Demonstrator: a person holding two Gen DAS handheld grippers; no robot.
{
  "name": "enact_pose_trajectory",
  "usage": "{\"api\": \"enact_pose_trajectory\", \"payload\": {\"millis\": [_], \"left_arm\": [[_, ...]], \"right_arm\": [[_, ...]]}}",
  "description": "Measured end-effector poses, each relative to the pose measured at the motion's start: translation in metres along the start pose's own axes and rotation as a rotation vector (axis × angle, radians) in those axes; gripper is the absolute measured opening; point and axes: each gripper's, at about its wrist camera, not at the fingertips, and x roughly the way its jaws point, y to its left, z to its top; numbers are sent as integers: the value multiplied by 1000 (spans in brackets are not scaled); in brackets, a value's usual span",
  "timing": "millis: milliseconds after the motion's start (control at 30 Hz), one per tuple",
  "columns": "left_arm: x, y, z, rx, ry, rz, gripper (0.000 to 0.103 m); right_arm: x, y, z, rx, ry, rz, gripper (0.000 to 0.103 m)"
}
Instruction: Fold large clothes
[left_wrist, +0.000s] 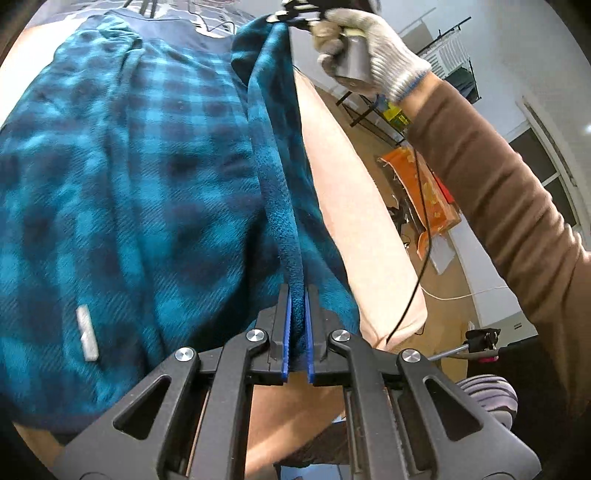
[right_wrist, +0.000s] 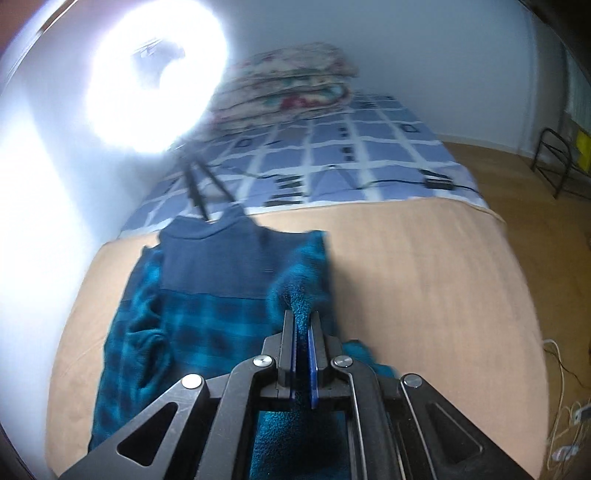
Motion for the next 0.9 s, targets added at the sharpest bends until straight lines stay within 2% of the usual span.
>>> {"api": "enact_pose_trajectory", "payload": {"millis": [167, 400, 467, 533, 600, 667, 733, 800, 867, 900], "left_arm": [[-2, 9, -3, 4, -10, 38, 4], [8, 37, -8, -52, 17, 78, 4], [9, 42, -9, -67, 25, 73, 4], [8, 42, -9, -58, 23, 75, 4], [6, 40, -10, -42, 19, 82, 4], [6, 39, -10, -38, 19, 83, 4], [6, 39, -10, -42, 19, 85, 4], [8, 38, -10, -45, 19, 88, 4], [8, 39, -11, -42, 21, 90, 4], [8, 38, -11, -39, 21, 94, 4]], "right_arm": [[44, 49, -2, -74, 51, 33, 2], [119, 90, -23, -124, 160, 103, 3], [132, 92, -29, -127, 207, 123, 19], [123, 85, -29, -114, 192, 168, 24], [94, 62, -24, -62, 131, 258, 27], [68, 31, -14, 19, 66, 301, 29], [50, -3, -7, 104, 17, 282, 33], [45, -28, -1, 149, 17, 217, 39], [56, -45, -3, 181, 75, 203, 50], [63, -49, -5, 196, 113, 219, 51]]}}
